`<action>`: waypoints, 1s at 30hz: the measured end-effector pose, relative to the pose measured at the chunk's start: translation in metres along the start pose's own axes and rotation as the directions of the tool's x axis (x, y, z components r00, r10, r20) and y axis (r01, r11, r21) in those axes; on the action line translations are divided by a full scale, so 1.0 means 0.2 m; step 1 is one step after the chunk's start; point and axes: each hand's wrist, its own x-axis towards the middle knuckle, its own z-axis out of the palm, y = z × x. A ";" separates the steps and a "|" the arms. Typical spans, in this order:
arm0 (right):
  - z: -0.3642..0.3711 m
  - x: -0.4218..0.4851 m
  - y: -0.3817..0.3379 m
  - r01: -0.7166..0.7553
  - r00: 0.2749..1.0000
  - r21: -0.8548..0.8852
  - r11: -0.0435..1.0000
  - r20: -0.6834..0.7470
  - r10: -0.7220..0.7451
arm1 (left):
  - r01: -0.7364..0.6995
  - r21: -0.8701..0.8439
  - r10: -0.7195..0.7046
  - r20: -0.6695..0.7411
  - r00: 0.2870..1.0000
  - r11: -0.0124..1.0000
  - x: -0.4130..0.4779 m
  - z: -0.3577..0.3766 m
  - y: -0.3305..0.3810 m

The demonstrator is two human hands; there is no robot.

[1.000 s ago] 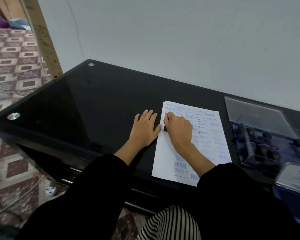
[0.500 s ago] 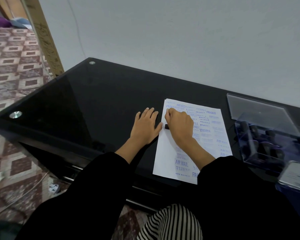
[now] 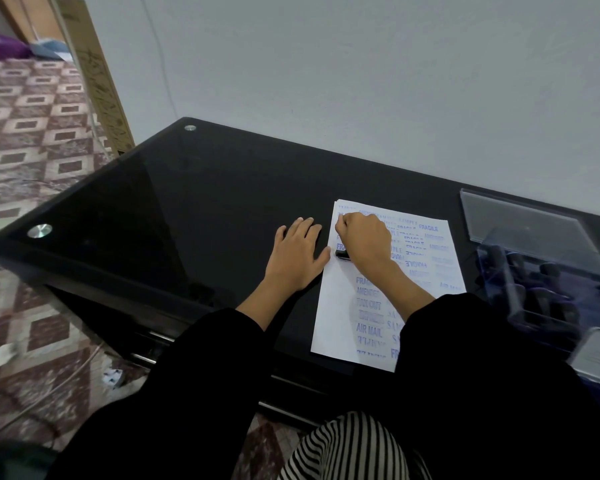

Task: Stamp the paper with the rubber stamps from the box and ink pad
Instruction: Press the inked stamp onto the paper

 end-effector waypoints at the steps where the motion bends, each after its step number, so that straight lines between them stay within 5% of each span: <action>1: 0.00 0.00 0.00 0.004 1.000 0.001 1.000 0.002 -0.004 | 0.000 0.000 0.000 -0.002 1.000 1.000 0.00 0.00 0.00; 8: -0.05 -0.04 0.00 0.047 0.999 -0.023 0.999 0.022 -0.046 | 0.004 -0.002 -0.004 -0.001 1.000 1.000 0.00 0.00 0.00; 14: -0.13 -0.07 0.18 -0.060 0.984 0.127 0.990 -0.158 0.080 | 0.004 -0.008 -0.004 0.024 1.000 1.000 0.00 0.00 0.00; 25: -0.31 -0.18 0.36 -0.082 0.989 0.131 0.988 -0.110 0.096 | 0.025 0.028 -0.028 0.117 0.993 0.999 0.01 -0.06 0.04; 30: -0.60 -0.17 0.54 -0.094 0.986 0.211 0.973 -0.114 0.120 | -0.037 -0.028 0.037 0.021 0.999 0.999 0.05 -0.14 0.19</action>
